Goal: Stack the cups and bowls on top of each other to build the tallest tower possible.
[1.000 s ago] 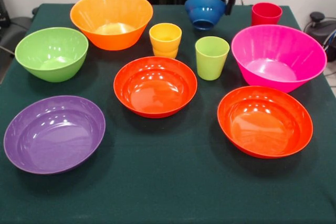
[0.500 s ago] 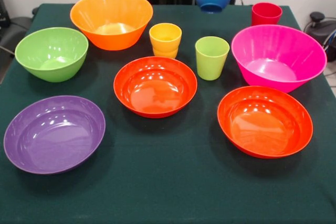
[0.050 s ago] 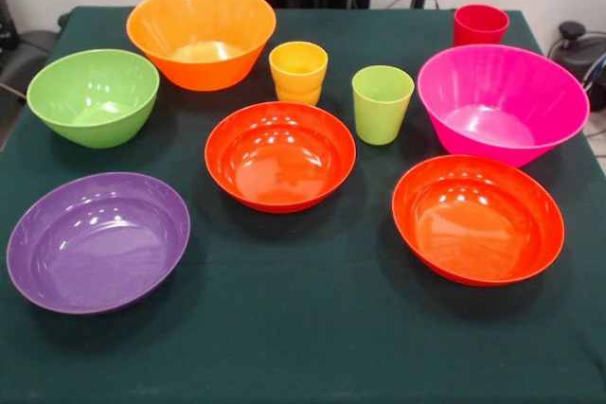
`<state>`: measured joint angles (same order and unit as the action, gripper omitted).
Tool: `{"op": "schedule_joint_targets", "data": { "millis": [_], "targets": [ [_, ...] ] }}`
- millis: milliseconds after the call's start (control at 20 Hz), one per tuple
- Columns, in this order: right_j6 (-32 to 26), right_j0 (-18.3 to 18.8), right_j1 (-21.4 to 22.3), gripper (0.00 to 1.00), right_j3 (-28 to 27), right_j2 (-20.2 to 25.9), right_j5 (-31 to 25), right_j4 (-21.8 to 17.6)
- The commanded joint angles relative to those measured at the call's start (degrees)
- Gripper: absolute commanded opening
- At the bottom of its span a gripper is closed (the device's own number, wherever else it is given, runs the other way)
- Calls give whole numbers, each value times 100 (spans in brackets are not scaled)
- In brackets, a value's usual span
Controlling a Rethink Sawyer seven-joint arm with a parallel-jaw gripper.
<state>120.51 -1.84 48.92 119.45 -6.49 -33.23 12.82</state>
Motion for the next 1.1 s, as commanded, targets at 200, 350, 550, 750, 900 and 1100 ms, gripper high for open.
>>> {"op": "schedule_joint_targets", "data": {
  "millis": [200, 350, 550, 750, 900, 1100],
  "targets": [
    [262, 157, -244, 0, -1432, 89, -805, -530],
    [235, 202, -343, 0, -1743, 97, -866, -585],
    [142, 304, -586, 0, -2189, 153, -927, -671],
    [115, 359, -828, 0, -2582, 170, -957, -744],
    [79, 410, -955, 0, -2743, 198, -898, -775],
    [2, 474, -1088, 0, -2992, 214, -1007, -824]
  ]
}}
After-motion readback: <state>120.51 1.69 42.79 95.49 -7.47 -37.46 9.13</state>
